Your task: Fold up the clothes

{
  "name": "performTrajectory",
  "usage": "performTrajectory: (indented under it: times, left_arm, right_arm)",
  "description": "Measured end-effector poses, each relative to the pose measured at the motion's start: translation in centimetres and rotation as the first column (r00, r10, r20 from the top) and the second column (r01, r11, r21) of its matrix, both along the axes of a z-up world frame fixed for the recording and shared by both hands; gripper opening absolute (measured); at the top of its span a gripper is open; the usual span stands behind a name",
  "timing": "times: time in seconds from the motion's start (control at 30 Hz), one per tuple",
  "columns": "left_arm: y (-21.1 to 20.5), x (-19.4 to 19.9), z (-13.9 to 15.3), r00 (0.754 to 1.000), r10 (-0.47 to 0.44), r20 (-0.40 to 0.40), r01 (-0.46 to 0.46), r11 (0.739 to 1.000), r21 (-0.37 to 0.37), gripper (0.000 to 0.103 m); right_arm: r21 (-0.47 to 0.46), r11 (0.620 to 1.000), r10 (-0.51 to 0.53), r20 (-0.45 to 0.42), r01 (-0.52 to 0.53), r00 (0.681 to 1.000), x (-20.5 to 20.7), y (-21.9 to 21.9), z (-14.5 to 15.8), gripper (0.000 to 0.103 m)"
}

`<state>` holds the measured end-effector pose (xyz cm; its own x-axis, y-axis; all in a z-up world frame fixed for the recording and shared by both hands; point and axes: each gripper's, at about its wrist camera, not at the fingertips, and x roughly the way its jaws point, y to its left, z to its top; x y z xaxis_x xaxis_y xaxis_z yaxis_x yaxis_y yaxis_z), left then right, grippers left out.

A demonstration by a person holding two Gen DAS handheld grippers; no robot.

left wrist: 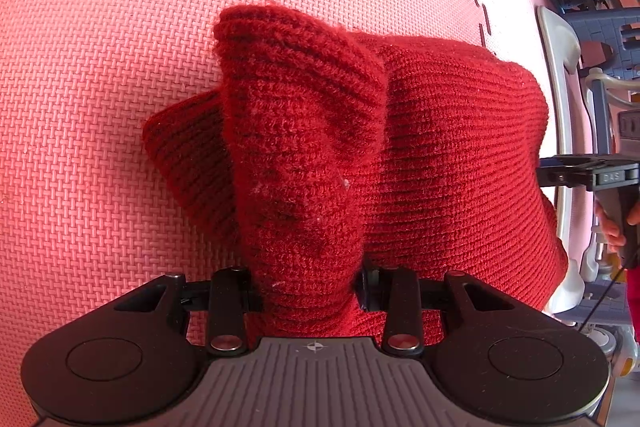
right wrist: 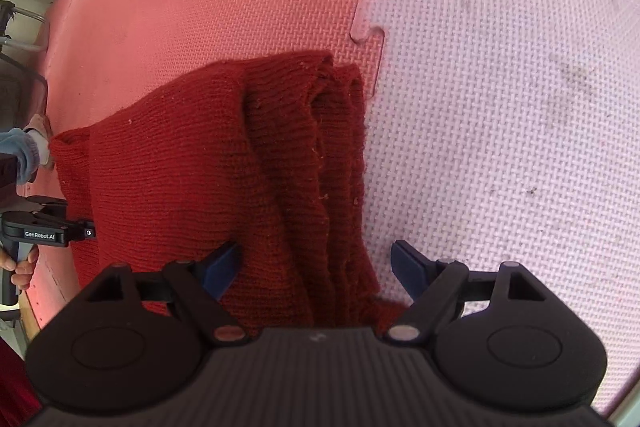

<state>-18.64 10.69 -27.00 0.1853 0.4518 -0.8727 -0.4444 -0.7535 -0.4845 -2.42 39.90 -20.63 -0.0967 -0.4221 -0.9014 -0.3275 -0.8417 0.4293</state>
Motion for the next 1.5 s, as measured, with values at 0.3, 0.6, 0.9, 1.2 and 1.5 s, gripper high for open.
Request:
performTrajectory:
  times: [0.3, 0.6, 0.9, 1.2, 1.5]
  left_arm:
    - [-2.3, -0.7, 0.0, 1.000, 0.002, 0.007, -0.002, 1.000, 0.014, 0.040]
    - [-4.9, -0.7, 0.5, 1.000, 0.001, -0.008, -0.001, 1.000, 0.019, 0.036]
    - [-7.8, -0.8, 2.5, 1.000, -0.002, 0.025, 0.001, 1.000, 0.013, 0.030]
    - [-10.0, -0.6, 7.4, 0.991, -0.131, -0.012, 0.130, 0.989, -0.065, 0.029]
    - [-13.3, 0.1, 14.4, 0.969, -0.243, -0.036, 0.239, 0.967, -0.093, 0.028]
  right_arm:
    - [-0.013, 0.997, 0.080, -0.034, -0.081, 0.996, 0.1, -2.7, 0.1, 0.061]
    - [0.141, 0.990, -0.014, 0.122, -0.004, 0.992, -1.5, -5.9, 1.3, 0.022]
    - [0.251, 0.967, -0.058, 0.017, 0.052, 0.998, 0.0, -11.2, 6.9, 0.019]
    - [0.185, 0.960, -0.207, -0.033, 0.210, 0.978, 3.6, -13.7, 11.0, 0.018]
    - [0.098, 0.908, -0.402, -0.076, 0.408, 0.913, 8.3, -13.5, 14.9, 0.018]
